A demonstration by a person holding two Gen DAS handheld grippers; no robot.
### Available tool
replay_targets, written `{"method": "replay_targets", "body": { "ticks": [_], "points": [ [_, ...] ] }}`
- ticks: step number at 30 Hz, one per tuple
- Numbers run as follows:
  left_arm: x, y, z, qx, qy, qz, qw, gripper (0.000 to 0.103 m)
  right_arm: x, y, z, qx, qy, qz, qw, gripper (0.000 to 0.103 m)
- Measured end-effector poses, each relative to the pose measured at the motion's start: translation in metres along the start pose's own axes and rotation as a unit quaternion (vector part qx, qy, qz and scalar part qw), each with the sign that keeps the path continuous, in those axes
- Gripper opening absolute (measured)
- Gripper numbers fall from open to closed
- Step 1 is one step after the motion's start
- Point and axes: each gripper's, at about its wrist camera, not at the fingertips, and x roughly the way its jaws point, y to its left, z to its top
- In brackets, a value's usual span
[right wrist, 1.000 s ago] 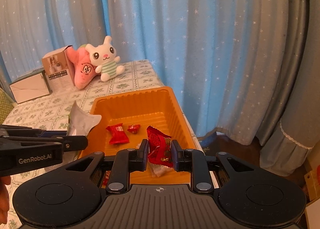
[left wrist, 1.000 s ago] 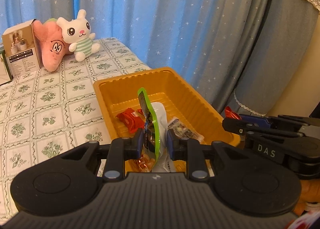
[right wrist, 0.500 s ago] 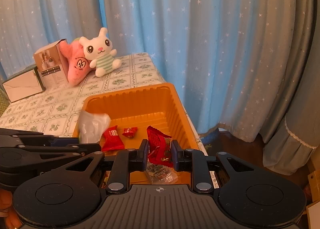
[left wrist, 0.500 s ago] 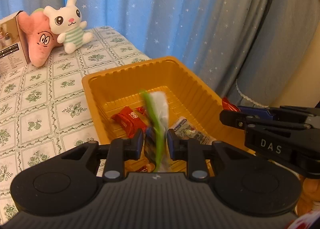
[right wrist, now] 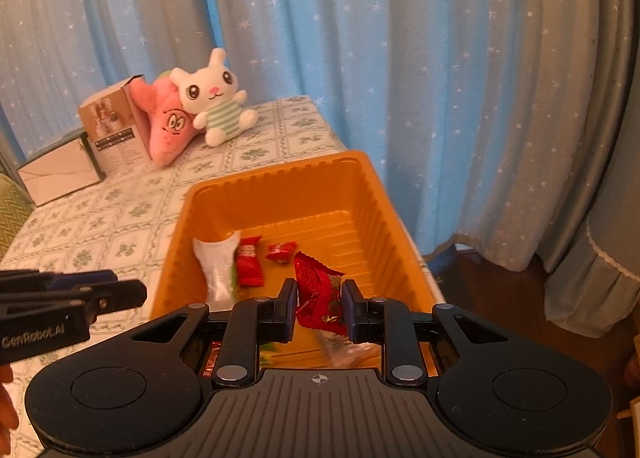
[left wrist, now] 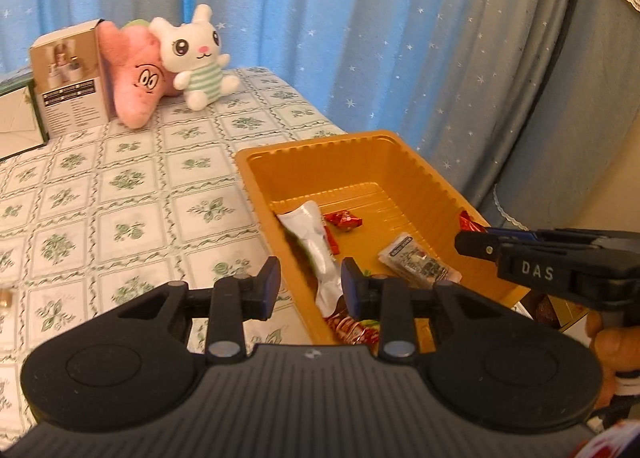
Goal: Organize snacks
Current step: 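Lower the red candy and green-edged packet into the tray and open both grippers, then withdraw both tools from the tray toward the remaining snacks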
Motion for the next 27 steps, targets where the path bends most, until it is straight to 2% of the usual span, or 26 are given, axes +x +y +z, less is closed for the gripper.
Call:
{"method": "replay_targets", "body": {
  "ticks": [6,9,18,27],
  "points": [
    [-0.011,0.009,-0.007,-0.012,0.001,0.006,0.9999,0.029,0.004,0.008,0.005,0.002,0.002,0.042,0.999,0.025],
    [-0.017,0.013,-0.01,-0.021,0.001,0.002,0.9998,0.029,-0.002,0.007,0.006,0.009,-0.015,0.042,0.999,0.027],
    [-0.05,0.014,-0.017,-0.023,-0.012,0.005,0.9997,0.029,-0.042,0.002,0.001,0.05,-0.02,0.019,0.998,0.029],
    [-0.098,0.025,-0.033,-0.042,-0.026,0.022,0.9985,0.029,-0.081,0.033,-0.011,0.047,-0.022,0.029,0.998,0.029]
  ]
}}
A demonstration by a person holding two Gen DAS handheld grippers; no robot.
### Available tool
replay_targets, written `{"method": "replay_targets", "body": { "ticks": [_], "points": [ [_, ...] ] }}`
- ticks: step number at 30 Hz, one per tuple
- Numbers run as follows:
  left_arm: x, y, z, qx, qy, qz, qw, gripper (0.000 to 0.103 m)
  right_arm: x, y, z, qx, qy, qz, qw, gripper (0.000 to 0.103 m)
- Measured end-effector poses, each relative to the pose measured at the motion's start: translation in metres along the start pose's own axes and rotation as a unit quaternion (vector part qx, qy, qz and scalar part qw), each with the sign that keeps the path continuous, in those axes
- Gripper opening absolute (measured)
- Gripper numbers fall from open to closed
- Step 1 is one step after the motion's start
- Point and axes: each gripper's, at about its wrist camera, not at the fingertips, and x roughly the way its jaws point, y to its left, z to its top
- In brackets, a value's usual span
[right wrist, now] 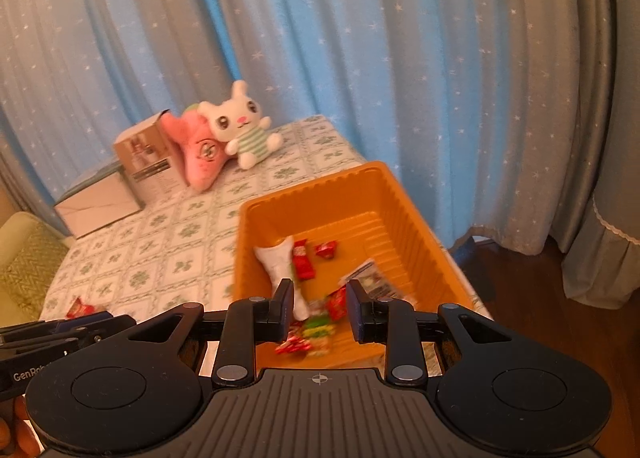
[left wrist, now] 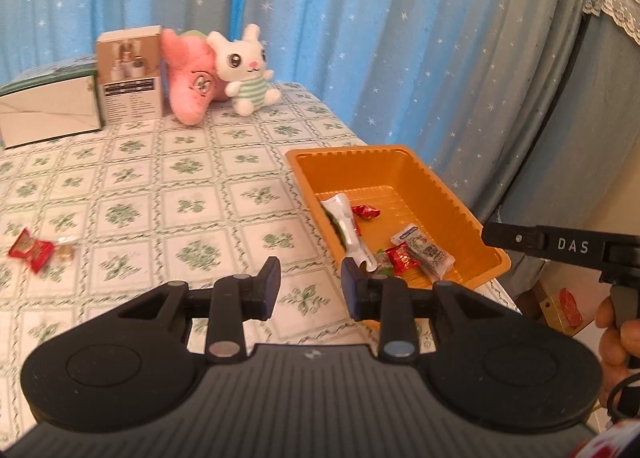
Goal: Organize snacks
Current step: 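Withdraw both tools from the tray toward the remaining snacks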
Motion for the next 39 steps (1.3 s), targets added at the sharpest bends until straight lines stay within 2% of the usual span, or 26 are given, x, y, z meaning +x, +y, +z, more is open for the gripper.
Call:
{"method": "replay_targets", "body": {
  "ticks": [5,9,14,21,27,39],
  "points": [
    [-0.029,0.016,-0.014,-0.018,-0.006,0.015,0.9997,0.029,-0.011,0.029,-0.014,-0.031,0.0,0.017,0.999,0.031],
    [-0.048,0.03,-0.024,-0.03,-0.009,0.033,0.999,0.029,-0.015,0.052,-0.025,-0.046,0.0,0.034,0.998,0.048],
    [-0.072,0.054,-0.037,-0.052,-0.012,0.062,0.9967,0.03,-0.019,0.078,-0.038,-0.06,0.005,0.056,0.997,0.054],
    [-0.094,0.09,-0.054,-0.084,-0.011,0.117,0.9896,0.047,-0.02,0.109,-0.05,-0.079,0.018,0.076,0.994,0.055],
    [-0.11,0.115,-0.063,-0.107,-0.02,0.151,0.9825,0.054,-0.018,0.131,-0.056,-0.099,0.025,0.089,0.991,0.055],
    [-0.127,0.148,-0.071,-0.137,-0.024,0.174,0.9748,0.054,-0.007,0.164,-0.063,-0.122,0.035,0.106,0.986,0.055]
  ]
}}
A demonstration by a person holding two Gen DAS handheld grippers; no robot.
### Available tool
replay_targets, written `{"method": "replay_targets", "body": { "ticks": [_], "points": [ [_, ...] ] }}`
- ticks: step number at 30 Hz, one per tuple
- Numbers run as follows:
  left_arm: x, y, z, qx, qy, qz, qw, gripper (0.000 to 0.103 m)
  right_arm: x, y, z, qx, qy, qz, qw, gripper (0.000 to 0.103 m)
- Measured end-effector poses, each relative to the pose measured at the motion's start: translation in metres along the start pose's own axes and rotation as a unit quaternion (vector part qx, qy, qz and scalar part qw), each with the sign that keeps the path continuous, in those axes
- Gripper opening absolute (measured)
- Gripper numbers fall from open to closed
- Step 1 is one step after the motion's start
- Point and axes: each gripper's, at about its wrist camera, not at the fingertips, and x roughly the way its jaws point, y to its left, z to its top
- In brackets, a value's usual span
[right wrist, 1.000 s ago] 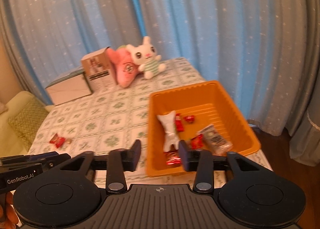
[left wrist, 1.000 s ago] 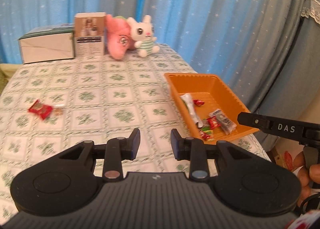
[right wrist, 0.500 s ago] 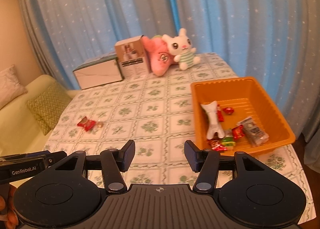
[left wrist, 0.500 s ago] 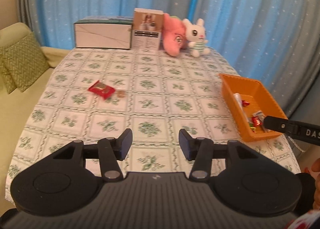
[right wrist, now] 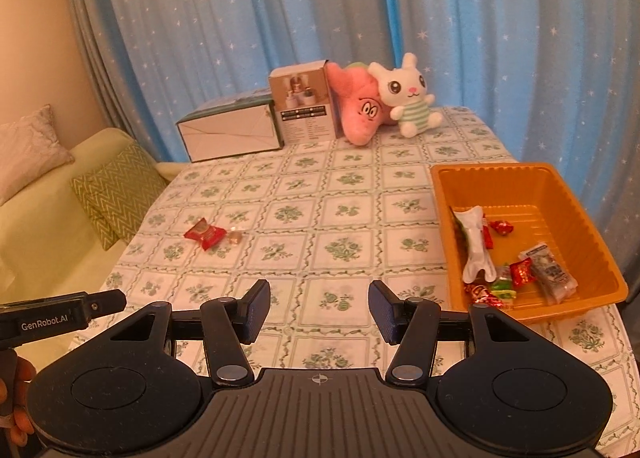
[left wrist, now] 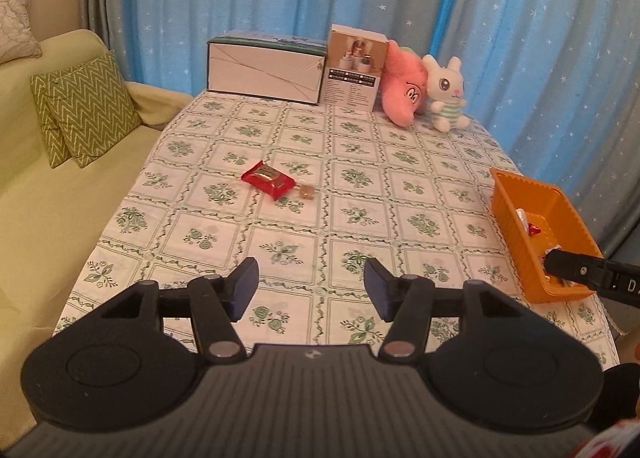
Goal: Organize snacks
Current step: 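Withdraw both tools from the tray toward the remaining snacks, then grasp the clear-wrapped candy with the right gripper while the left grasps the red jujube packet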
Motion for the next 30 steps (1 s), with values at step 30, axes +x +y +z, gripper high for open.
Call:
{"method": "replay_targets", "body": {
  "ticks": [30],
  "points": [
    [0.097,0.055,0.04,0.01,0.021,0.037,0.999,0.054,0.131,0.056,0.014,-0.043,0.052,0.035,0.997,0.055]
  ]
}}
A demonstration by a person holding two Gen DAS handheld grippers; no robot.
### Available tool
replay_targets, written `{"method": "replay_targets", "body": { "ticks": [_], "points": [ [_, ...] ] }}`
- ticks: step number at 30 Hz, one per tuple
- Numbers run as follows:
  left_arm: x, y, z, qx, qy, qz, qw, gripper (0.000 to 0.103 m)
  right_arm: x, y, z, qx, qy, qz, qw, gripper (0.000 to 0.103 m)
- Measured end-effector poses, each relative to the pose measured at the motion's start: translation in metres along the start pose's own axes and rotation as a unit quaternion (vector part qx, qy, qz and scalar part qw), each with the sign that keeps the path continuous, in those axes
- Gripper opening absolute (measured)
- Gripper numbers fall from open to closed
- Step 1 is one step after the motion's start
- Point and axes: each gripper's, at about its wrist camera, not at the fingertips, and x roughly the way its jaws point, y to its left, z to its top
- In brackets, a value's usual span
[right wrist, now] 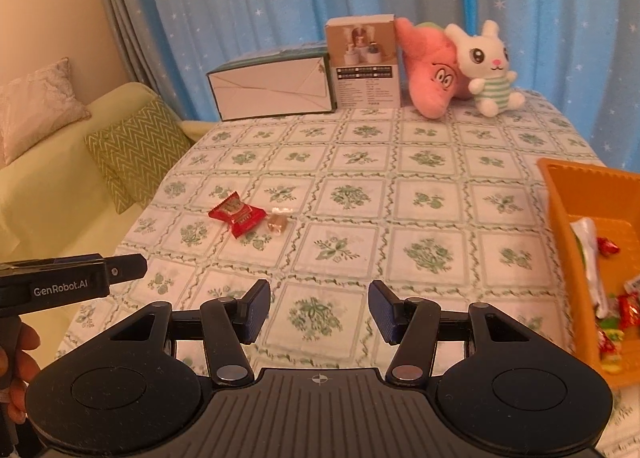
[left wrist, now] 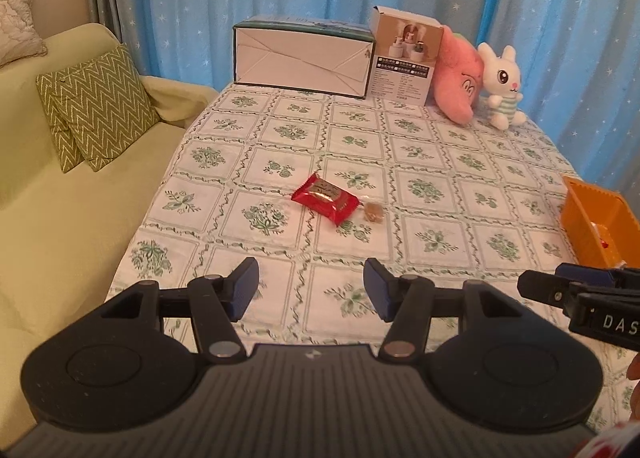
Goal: Organize snacks
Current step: 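Grasp the clear-wrapped candy with the right gripper while the left grasps the red jujube packet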
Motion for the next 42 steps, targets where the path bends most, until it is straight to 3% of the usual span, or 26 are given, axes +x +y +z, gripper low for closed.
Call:
{"method": "replay_targets", "body": {
  "ticks": [16,23,28,33,42],
  "points": [
    [0.106,0.025,0.038,-0.001,0.017,0.009,0.9998,0.051,0.139,0.004,0.034,-0.015,0.015,0.056,0.998,0.054],
    [0.126,0.034,0.047,-0.03,0.027,-0.01,0.9991,0.05,0.182,0.012,0.041,-0.019,0.025,0.06,0.998,0.043],
    [0.129,0.039,0.047,-0.041,0.028,-0.01,0.9987,0.05,0.197,0.022,0.044,-0.031,0.021,0.054,0.998,0.042],
    [0.133,0.039,0.044,-0.046,0.039,-0.019,0.998,0.05,0.198,0.029,0.041,-0.072,0.018,0.018,0.997,0.024],
    [0.144,0.017,0.045,-0.051,0.048,-0.068,0.9952,0.05,0.183,-0.001,0.042,-0.038,0.014,-0.01,0.999,0.022]
  ]
}}
